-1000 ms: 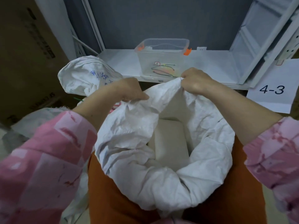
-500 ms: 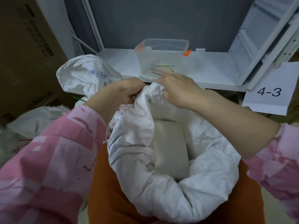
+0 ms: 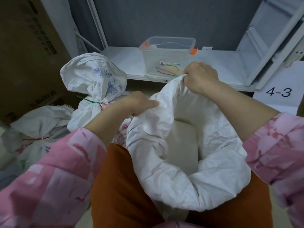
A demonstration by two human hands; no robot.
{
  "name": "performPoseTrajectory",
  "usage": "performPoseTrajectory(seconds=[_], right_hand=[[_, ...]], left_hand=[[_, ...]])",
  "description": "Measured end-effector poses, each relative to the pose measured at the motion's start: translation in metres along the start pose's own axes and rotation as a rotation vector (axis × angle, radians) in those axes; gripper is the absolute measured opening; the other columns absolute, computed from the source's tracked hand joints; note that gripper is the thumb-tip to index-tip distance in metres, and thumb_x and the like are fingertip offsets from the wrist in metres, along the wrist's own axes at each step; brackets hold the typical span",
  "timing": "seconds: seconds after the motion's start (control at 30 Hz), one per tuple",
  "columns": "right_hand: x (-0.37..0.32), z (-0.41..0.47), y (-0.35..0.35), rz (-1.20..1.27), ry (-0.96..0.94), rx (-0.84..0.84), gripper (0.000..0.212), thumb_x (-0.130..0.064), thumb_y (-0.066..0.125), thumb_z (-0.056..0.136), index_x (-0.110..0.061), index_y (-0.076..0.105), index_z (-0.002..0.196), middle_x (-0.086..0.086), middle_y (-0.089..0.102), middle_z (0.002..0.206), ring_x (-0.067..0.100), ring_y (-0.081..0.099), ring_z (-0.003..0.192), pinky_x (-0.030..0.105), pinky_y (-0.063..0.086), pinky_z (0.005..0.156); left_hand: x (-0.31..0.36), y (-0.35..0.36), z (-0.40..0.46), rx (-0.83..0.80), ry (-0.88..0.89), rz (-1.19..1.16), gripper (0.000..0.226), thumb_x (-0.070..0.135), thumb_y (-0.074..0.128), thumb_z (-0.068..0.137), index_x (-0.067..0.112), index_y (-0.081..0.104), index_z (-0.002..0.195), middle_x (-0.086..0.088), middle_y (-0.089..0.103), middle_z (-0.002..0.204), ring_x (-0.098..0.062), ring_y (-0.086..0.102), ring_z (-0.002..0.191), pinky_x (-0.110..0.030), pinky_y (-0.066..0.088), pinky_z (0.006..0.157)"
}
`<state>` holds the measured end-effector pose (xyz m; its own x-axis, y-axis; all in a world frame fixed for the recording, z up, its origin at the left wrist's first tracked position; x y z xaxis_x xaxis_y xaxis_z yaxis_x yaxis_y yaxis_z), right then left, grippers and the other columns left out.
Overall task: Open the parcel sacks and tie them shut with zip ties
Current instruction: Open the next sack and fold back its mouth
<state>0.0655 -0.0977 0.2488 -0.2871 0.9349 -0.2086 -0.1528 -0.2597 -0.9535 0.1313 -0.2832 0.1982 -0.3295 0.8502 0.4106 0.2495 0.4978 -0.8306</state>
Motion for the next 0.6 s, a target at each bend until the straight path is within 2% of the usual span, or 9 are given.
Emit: performPoseTrajectory(seconds=[0.07, 0.13, 0.2, 0.3, 0.37, 0.43, 0.53, 0.6], right_hand=[[0.006, 0.002, 0.000, 0.027, 0.027, -0.004, 0.016, -0.001, 0.045, 0.080, -0.010, 0.059, 0.083, 0.009, 0.055, 0.085, 0.032, 0.048, 0.078, 0.033, 0.033, 0.065], [0.014, 0.005, 0.002, 0.068, 0.046, -0.019, 0.019, 0.000, 0.046, 0.080, -0.012, 0.060, 0.076, 0.009, 0.059, 0.085, 0.031, 0.051, 0.077, 0.032, 0.035, 0.064], [0.024, 0.008, 0.003, 0.106, 0.074, -0.034, 0.020, -0.001, 0.047, 0.082, -0.014, 0.061, 0.076, 0.010, 0.062, 0.088, 0.031, 0.054, 0.079, 0.032, 0.039, 0.064], [0.026, 0.005, -0.002, 0.032, 0.045, -0.017, 0.025, -0.002, 0.047, 0.085, -0.012, 0.064, 0.100, 0.010, 0.062, 0.106, 0.032, 0.056, 0.092, 0.035, 0.043, 0.071], [0.010, -0.002, -0.011, -0.013, -0.066, 0.012, 0.040, -0.001, 0.048, 0.085, -0.015, 0.058, 0.120, 0.008, 0.056, 0.123, 0.033, 0.053, 0.108, 0.038, 0.044, 0.082], [-0.015, -0.014, -0.018, 0.020, -0.230, -0.007, 0.049, 0.000, 0.049, 0.082, -0.020, 0.055, 0.126, 0.004, 0.053, 0.129, 0.031, 0.050, 0.115, 0.037, 0.043, 0.085], [-0.045, -0.026, -0.008, -0.019, -0.425, -0.080, 0.041, 0.002, 0.048, 0.078, -0.018, 0.065, 0.110, 0.006, 0.063, 0.111, 0.029, 0.054, 0.098, 0.031, 0.038, 0.066], [-0.051, -0.026, -0.005, -0.068, -0.415, -0.035, 0.034, 0.004, 0.048, 0.079, -0.013, 0.066, 0.103, 0.010, 0.063, 0.102, 0.030, 0.054, 0.091, 0.030, 0.032, 0.065]], left_hand=[[-0.002, 0.004, 0.006, -0.027, 0.000, -0.108, 0.035, 0.039, 0.053, 0.093, 0.005, 0.056, 0.084, -0.010, 0.051, 0.070, -0.020, 0.042, 0.055, -0.027, 0.035, 0.054], [-0.001, 0.008, 0.007, -0.118, -0.018, -0.386, 0.018, 0.022, 0.049, 0.097, 0.011, 0.052, 0.082, -0.006, 0.042, 0.066, -0.014, 0.033, 0.051, -0.023, 0.029, 0.046], [-0.002, 0.009, 0.009, -0.174, -0.063, -0.689, 0.025, 0.014, 0.043, 0.099, 0.016, 0.044, 0.074, 0.000, 0.033, 0.057, -0.009, 0.025, 0.046, -0.017, 0.023, 0.037], [-0.001, 0.011, 0.012, -0.202, -0.079, -0.950, 0.035, 0.011, 0.041, 0.100, 0.016, 0.038, 0.065, 0.005, 0.030, 0.041, -0.004, 0.022, 0.033, -0.013, 0.018, 0.030], [0.000, 0.011, 0.014, -0.206, -0.087, -1.010, 0.040, 0.010, 0.042, 0.099, 0.016, 0.034, 0.061, 0.007, 0.029, 0.037, -0.002, 0.020, 0.030, -0.012, 0.015, 0.029], [0.002, 0.008, 0.015, -0.189, -0.079, -0.983, 0.042, 0.008, 0.043, 0.098, 0.016, 0.032, 0.059, 0.007, 0.029, 0.038, -0.002, 0.020, 0.030, -0.012, 0.014, 0.029], [0.011, 0.002, 0.013, -0.207, -0.012, -0.959, 0.040, 0.005, 0.041, 0.097, 0.016, 0.033, 0.059, 0.007, 0.029, 0.039, -0.002, 0.019, 0.032, -0.012, 0.013, 0.029], [0.016, 0.001, 0.010, -0.235, 0.040, -0.990, 0.038, 0.006, 0.043, 0.096, 0.015, 0.036, 0.060, 0.007, 0.029, 0.042, -0.002, 0.020, 0.033, -0.012, 0.013, 0.031]])
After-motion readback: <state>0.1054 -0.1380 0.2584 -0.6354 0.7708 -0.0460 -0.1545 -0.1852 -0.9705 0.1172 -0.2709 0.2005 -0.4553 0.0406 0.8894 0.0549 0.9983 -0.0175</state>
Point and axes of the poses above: each hand's wrist, its own z-axis towards the middle knuckle, its own y-axis out of the palm, x = y × z, the point moved 4 cm from there along z, towards the middle knuckle
